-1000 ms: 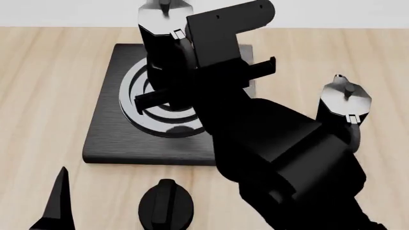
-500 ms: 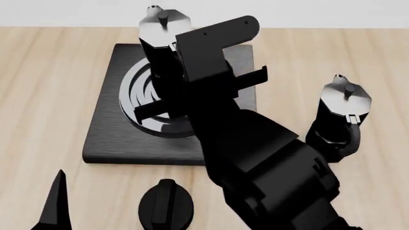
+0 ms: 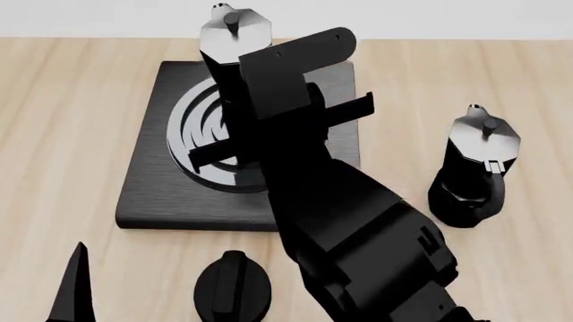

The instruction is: Put the right moka pot on the stove.

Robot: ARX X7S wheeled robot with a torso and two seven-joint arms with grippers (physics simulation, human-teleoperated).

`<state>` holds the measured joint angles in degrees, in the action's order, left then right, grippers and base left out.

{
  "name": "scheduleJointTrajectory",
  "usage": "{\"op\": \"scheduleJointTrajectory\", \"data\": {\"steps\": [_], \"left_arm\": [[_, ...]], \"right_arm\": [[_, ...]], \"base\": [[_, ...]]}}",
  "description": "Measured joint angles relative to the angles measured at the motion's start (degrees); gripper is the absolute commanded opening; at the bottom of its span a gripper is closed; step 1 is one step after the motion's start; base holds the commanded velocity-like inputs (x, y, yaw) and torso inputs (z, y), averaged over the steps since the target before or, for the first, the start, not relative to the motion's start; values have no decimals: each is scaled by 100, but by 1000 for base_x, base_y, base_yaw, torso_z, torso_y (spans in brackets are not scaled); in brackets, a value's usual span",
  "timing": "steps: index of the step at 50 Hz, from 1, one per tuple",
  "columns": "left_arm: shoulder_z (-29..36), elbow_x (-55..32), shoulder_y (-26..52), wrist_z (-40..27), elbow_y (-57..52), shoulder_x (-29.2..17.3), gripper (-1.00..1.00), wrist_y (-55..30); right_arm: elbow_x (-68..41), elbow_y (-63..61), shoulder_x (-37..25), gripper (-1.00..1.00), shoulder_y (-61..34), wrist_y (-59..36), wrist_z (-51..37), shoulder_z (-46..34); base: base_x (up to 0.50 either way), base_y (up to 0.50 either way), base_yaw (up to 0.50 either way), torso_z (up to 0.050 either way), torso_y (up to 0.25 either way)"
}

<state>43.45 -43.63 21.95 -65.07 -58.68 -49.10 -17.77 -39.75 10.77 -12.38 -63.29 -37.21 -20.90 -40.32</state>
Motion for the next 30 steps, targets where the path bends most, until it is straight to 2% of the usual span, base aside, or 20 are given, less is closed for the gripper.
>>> {"op": "scheduleJointTrajectory", "data": {"steps": [30], "left_arm": [[215,230,-50,-25,50,-95,100,238]], "right_arm": [[-134,238,132,-100,504,428,48,47]], "base": [[0,0,0,0,1]]}}
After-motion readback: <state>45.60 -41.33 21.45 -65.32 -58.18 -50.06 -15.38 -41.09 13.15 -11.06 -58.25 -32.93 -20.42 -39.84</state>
